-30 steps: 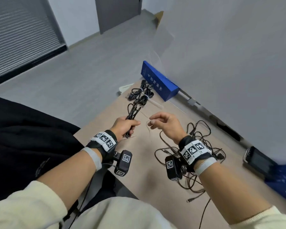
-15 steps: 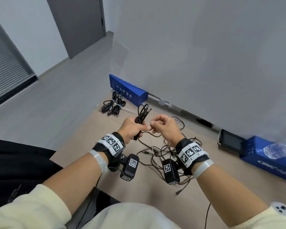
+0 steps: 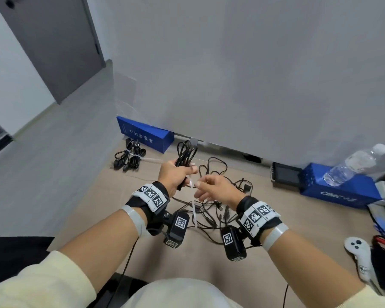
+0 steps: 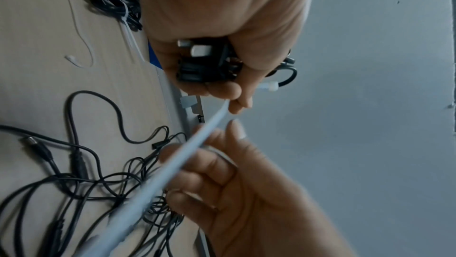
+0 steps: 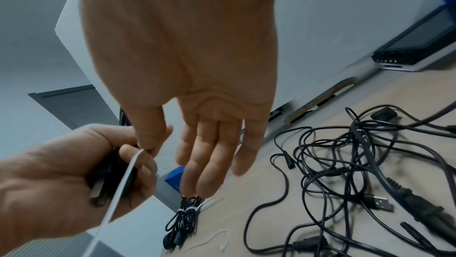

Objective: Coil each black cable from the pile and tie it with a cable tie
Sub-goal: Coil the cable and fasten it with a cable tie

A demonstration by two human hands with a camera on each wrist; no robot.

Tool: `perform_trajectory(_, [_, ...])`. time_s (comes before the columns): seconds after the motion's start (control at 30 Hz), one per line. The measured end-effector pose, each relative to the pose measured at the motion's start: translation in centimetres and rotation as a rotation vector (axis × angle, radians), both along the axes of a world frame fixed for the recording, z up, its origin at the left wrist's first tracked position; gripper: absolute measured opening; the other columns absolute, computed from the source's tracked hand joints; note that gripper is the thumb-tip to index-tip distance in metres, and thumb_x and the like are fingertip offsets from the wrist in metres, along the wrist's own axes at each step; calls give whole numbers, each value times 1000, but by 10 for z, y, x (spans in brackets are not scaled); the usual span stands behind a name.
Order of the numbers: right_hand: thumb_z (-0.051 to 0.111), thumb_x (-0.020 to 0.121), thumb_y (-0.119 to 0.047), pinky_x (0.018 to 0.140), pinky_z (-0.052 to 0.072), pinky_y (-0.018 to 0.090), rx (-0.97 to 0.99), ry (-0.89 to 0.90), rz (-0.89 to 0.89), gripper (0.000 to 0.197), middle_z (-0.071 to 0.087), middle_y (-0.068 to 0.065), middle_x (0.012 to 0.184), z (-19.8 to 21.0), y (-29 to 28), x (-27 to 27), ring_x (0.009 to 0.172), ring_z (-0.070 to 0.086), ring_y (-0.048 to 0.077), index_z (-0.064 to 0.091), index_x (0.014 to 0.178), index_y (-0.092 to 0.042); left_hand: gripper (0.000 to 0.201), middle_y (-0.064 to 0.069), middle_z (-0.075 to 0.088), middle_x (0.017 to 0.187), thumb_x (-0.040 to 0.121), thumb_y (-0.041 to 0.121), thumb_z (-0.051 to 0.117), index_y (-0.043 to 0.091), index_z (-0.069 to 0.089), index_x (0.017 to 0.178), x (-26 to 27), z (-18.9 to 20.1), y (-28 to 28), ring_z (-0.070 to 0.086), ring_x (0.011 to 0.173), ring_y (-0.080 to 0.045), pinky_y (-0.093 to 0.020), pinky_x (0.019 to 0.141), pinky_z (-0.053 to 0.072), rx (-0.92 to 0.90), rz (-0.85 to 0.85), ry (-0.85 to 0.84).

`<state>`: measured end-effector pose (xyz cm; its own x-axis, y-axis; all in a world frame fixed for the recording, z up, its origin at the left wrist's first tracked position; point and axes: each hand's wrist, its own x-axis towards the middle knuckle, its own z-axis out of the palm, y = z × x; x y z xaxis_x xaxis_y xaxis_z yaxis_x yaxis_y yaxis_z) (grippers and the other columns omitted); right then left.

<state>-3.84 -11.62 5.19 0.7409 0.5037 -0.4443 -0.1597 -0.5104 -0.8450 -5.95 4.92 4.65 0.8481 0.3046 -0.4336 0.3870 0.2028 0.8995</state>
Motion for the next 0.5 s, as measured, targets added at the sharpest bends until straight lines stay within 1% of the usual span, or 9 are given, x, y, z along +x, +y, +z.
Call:
perform_trajectory(0.03, [57, 102, -25, 66, 52, 19, 17, 23, 14, 18, 76, 13, 96, 0, -1, -3, 76, 70, 16, 65, 106, -9, 12, -13, 76, 95, 85, 8, 76, 13, 67, 92, 1, 0, 0, 49, 47, -13, -23, 46, 44, -8, 2, -5])
perform_trajectory(0.07, [56, 103, -21, 68, 55, 21, 52, 40, 8, 17, 76, 15, 92, -1, -1, -7, 76, 70, 20, 65, 102, -7, 12, -14, 76, 96, 85, 8, 76, 14, 67, 92, 2, 1, -1, 49, 47, -13, -24, 46, 45, -19, 1, -7])
perform_trajectory(0.13, [56, 102, -19, 71, 57, 24, 95, 48, -14, 16, 75, 15, 86, 0, -2, -10, 75, 69, 23, 66, 97, -7, 13, -13, 76, 94, 85, 7, 75, 14, 66, 92, 3, 1, -3, 49, 47, -11, -24, 49, 46, -43, 12, -13])
perform_trajectory(0.23, [57, 102, -27, 63, 51, 15, 57, 13, 12, 25, 75, 14, 90, 7, -1, -14, 70, 69, 13, 68, 100, -5, 15, -12, 76, 91, 86, 6, 75, 14, 64, 92, 5, 2, -5, 50, 49, -10, -24, 51, 47, -89, 54, -27])
perform_trajectory(0.3, [57, 102, -24, 61, 50, 13, 59, -1, 39, 25, 76, 17, 94, 10, 0, -15, 68, 69, 10, 68, 103, -1, 16, -12, 76, 92, 86, 6, 75, 14, 64, 93, 6, 4, -7, 52, 51, -10, -25, 53, 48, -84, 71, -44])
perform_trajectory(0.4, [56, 101, -13, 61, 51, 15, 106, 18, 22, 16, 74, 19, 88, 10, 0, -13, 66, 69, 13, 66, 96, -2, 14, -11, 75, 91, 87, 6, 74, 14, 63, 92, 6, 7, -7, 53, 51, -10, -24, 53, 49, -100, 95, -65])
perform_trajectory(0.47, [55, 101, -12, 60, 52, 18, 92, 15, -34, 15, 73, 17, 82, 7, -2, -11, 64, 67, 16, 66, 93, -5, 13, -8, 75, 88, 88, 7, 73, 13, 64, 94, 6, 8, -5, 52, 49, -9, -23, 51, 48, -107, 89, -69])
perform_trajectory(0.5, [55, 101, -12, 61, 53, 20, 85, 9, -72, 16, 73, 15, 79, 5, -4, -9, 63, 65, 18, 66, 94, -4, 13, -7, 73, 86, 87, 8, 74, 12, 66, 96, 5, 8, -3, 53, 48, -9, -23, 50, 48, -89, 83, -62])
